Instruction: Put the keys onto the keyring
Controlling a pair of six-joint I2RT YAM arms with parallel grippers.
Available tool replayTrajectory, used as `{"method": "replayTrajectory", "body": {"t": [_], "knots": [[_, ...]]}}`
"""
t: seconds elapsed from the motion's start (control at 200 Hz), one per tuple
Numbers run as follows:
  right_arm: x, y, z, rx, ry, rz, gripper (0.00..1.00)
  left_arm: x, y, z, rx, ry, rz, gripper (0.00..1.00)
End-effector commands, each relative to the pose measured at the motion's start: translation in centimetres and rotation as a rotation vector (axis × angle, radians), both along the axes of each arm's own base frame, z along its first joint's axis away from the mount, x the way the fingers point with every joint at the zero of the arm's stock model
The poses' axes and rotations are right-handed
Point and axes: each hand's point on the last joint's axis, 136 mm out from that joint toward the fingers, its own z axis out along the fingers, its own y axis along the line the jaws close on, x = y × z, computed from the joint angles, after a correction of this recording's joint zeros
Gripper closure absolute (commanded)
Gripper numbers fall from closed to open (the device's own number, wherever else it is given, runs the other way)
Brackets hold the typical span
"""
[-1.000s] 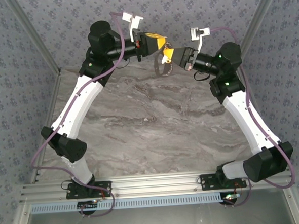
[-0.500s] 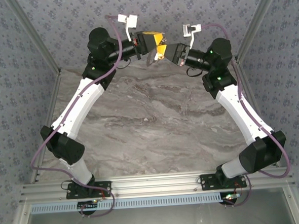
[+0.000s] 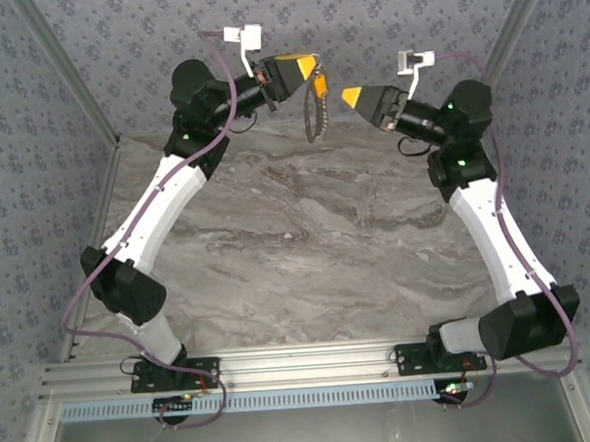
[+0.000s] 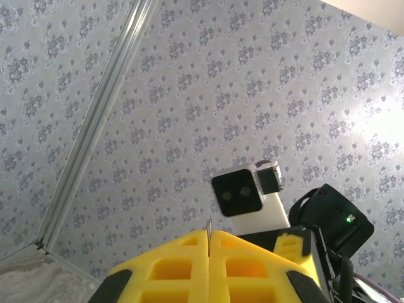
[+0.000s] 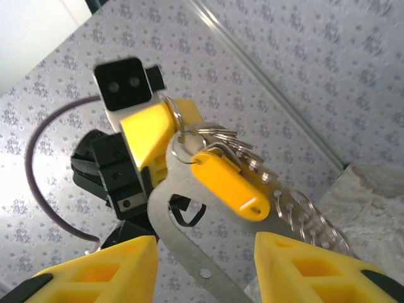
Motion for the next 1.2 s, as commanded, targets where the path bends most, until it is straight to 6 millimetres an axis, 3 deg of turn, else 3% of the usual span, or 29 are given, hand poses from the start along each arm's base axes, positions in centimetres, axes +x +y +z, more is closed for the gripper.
{"method": "replayTrajectory", "body": {"t": [0.0, 0.15, 0.19, 0.35, 0.545, 0.799, 1.194], "knots": [[-2.2, -0.9, 2.3, -0.011, -0.070, -0.002, 0.52, -2.1, 1.6, 4.2, -0.086, -0.100, -0.005, 1.00], [-1.6, -1.3, 5.1, 0.015, -0.142, -0.044, 0.52, -2.5, 1.5, 4.5, -0.100, -0.101, -0.031, 1.00], [-1.3, -1.2, 5.8, 0.026, -0.157, -0.044, 0.52, -3.2, 1.9, 5.7, -0.120, -0.127, -0.039, 1.00], [-0.3, -0.6, 7.8, 0.074, -0.198, -0.024, 0.52, -3.7, 1.5, 5.9, -0.122, -0.130, -0.063, 1.00], [0.6, 1.0, 8.3, 0.091, -0.213, 0.006, 0.52, -4.3, 1.1, 5.9, -0.117, -0.132, -0.081, 1.00], [0.3, 2.6, 8.9, 0.098, -0.228, 0.046, 0.52, -4.7, 0.8, 5.7, -0.109, -0.132, -0.089, 1.00], [-0.2, 3.5, 9.0, 0.096, -0.234, 0.066, 0.56, -5.1, 0.6, 5.4, -0.103, -0.130, -0.094, 1.00]]}}
